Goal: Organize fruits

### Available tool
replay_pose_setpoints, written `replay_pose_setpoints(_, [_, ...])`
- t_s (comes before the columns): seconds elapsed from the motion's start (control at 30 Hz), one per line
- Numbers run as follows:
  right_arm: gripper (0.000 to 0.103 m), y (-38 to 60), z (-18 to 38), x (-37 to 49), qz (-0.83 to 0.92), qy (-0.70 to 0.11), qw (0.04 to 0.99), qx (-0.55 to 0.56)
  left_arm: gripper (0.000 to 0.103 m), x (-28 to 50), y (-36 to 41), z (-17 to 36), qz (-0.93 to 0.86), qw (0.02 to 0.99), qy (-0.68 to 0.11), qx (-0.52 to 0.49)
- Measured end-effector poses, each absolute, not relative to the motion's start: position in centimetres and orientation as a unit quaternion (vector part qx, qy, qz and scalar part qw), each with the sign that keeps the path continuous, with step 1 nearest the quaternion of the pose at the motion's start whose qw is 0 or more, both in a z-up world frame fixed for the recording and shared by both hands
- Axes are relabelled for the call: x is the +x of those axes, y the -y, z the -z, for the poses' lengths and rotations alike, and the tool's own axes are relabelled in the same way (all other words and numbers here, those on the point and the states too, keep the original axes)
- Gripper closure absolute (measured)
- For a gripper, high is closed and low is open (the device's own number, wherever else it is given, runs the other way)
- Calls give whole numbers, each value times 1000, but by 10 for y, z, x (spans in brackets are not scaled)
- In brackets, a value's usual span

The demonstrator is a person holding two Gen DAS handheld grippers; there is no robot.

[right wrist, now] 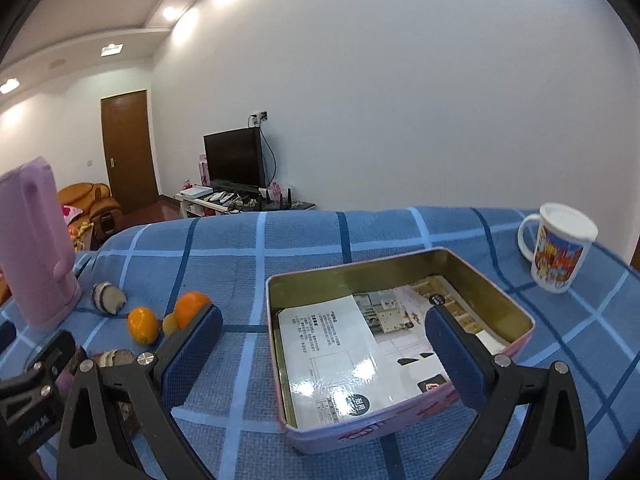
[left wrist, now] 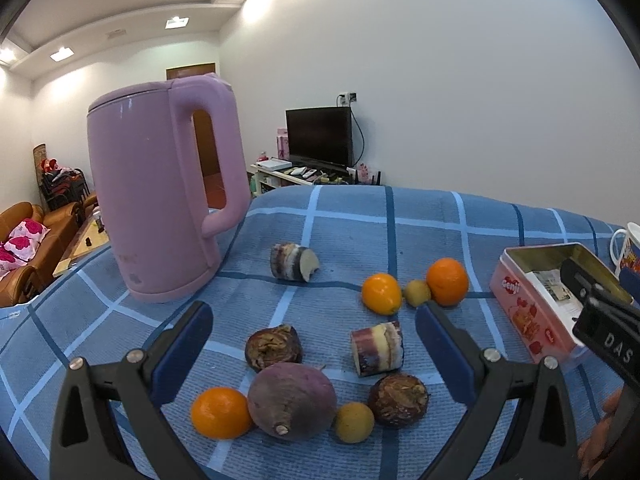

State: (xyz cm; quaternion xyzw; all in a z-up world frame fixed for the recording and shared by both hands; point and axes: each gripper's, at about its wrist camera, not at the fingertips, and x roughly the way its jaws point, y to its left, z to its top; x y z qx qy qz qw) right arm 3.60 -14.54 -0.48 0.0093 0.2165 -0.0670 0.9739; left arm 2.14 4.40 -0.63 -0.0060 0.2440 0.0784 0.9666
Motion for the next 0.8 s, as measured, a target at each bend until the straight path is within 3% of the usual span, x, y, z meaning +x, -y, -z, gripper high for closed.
replay_pose_setpoints(0.8, [1, 139, 6, 33, 45, -228, 973, 2, 0, 23, -49, 7, -89, 965, -247, -10])
